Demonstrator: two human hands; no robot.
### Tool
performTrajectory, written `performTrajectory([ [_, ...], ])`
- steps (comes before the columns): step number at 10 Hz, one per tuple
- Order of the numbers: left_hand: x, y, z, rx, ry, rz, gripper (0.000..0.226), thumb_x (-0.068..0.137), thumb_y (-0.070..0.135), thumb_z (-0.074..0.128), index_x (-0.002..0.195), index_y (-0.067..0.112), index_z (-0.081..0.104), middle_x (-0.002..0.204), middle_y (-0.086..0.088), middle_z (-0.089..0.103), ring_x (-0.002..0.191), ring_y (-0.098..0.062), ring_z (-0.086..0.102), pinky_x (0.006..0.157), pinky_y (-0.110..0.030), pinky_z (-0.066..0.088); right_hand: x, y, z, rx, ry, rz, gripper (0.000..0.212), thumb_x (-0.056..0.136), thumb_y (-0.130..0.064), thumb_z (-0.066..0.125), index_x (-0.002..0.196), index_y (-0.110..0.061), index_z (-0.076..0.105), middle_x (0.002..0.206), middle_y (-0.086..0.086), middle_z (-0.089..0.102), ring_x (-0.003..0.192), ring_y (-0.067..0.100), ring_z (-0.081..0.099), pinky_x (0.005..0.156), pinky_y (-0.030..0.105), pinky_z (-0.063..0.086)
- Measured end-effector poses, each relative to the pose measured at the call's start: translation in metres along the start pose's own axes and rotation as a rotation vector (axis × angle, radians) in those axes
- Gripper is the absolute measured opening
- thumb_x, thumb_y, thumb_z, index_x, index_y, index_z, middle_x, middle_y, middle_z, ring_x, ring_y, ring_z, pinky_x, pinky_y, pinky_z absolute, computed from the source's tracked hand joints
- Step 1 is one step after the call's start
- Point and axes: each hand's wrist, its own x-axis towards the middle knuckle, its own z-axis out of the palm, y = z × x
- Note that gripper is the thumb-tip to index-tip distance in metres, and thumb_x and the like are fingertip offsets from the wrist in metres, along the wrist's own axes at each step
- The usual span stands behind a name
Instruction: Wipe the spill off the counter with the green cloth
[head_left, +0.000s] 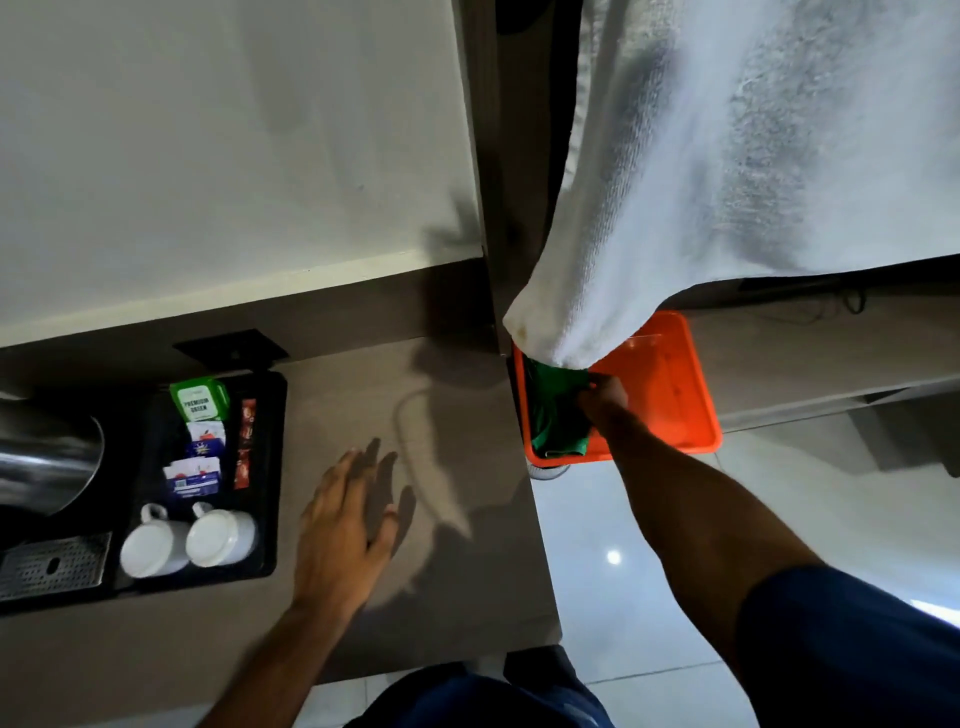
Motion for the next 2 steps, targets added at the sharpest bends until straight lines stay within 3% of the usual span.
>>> performTrajectory([
  [1,0.010,0.015,-0.014,0.006,0.053,0.043,0.067,0.090,0.045,0.050,0.150,0.016,0.045,0.165,-0.010,0.033,0.150,-0.033,0.033,0.118,-0.058,0.036,-0.007,-0.010,-0.005,-0.080,0.094,-0.022,0.037,0.096,-0.003,0.061,0.132,0.003,0.065,0.135,0.026,0.065,0.126,0.037,0.062,0.106,0.038,0.048],
  [2,0.025,0.029,-0.021,0.051,0.061,0.068,0.069,0.091,0.050,0.044,0.152,0.017,0.043,0.167,-0.010,0.031,0.151,-0.033,0.032,0.119,-0.056,0.034,-0.021,-0.015,-0.014,-0.093,0.264,-0.059,0.032,0.095,-0.009,0.064,0.123,0.005,0.069,0.126,0.028,0.069,0.121,0.039,0.064,0.101,0.040,0.050],
])
